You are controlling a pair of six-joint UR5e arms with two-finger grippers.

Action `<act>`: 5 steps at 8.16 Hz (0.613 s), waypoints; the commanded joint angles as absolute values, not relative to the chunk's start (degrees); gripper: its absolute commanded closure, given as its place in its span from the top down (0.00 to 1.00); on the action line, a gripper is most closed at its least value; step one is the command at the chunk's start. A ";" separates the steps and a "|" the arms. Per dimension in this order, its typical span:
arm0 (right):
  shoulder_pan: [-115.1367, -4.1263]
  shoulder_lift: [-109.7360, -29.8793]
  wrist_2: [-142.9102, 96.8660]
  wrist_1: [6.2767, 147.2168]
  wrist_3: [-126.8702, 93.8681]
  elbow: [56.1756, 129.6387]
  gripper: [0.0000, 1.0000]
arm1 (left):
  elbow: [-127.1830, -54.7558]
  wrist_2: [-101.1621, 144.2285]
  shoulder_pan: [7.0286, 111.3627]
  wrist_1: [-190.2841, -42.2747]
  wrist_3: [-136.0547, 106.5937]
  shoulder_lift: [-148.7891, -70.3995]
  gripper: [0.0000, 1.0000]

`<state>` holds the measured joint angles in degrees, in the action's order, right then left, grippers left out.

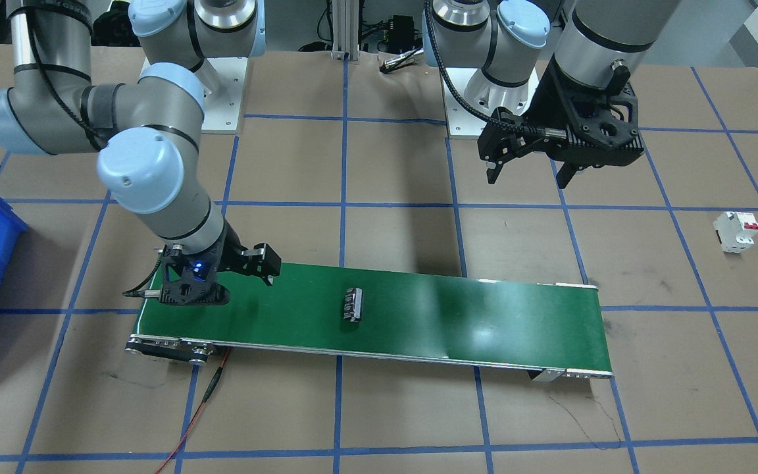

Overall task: Move capacitor from left to right
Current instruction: 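Raise the left gripper while the right gripper lowers toward the belt's far end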

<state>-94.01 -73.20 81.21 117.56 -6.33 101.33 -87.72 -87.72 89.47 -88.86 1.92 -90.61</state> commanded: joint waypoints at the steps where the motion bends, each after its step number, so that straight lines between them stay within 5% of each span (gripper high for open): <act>1: -89.39 -73.21 76.47 119.53 -2.99 104.06 1.00 | -87.80 -87.71 89.47 -88.86 1.93 -90.79 1.00; 5: -88.24 -72.78 75.68 119.53 0.18 104.15 1.00 | -87.89 -87.71 89.47 -88.86 1.93 -90.88 1.00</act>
